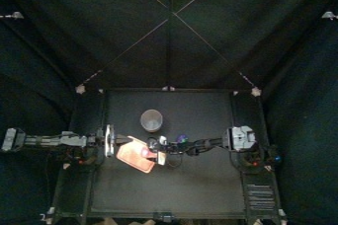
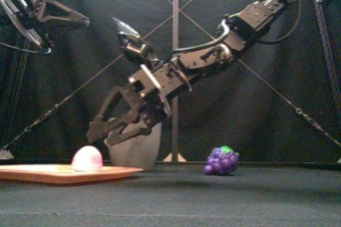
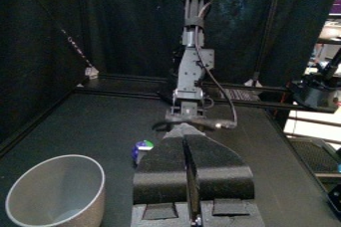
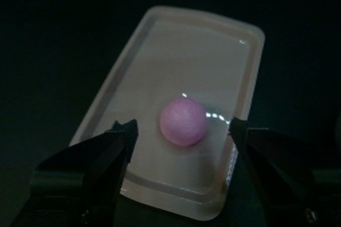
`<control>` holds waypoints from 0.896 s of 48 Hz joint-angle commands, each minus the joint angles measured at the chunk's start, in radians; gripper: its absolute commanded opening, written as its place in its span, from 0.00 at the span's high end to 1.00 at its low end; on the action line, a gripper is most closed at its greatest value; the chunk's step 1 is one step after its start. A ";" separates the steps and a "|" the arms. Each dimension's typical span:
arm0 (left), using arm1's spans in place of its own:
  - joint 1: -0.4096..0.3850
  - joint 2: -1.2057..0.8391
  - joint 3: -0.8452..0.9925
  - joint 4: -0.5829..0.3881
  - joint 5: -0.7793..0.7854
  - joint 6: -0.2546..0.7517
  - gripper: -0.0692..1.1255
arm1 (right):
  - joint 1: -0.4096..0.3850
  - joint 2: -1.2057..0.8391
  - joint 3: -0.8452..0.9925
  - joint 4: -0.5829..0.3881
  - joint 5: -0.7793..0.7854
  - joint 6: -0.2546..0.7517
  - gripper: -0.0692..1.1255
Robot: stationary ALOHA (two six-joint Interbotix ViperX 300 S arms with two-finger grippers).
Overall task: Pick the pink ball then place it on the pink plate
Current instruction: Drop pink ball on the pink plate and return to neutral
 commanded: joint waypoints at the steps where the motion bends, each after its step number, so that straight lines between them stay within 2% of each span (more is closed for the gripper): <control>1: -0.002 0.005 -0.011 -0.003 -0.008 -0.002 0.87 | 0.000 -0.135 0.086 0.002 -0.075 0.000 0.08; 9: -0.003 0.005 -0.005 -0.003 -0.008 -0.002 0.87 | 0.000 -0.291 0.252 0.012 -0.143 0.000 0.08; 22: -0.003 0.003 0.017 -0.003 -0.009 -0.003 0.87 | -0.003 -0.540 0.476 0.114 -0.193 0.000 0.08; 43: 0.000 0.003 0.044 -0.046 -0.009 -0.002 0.87 | -0.029 -0.881 0.713 0.126 -0.319 0.000 0.08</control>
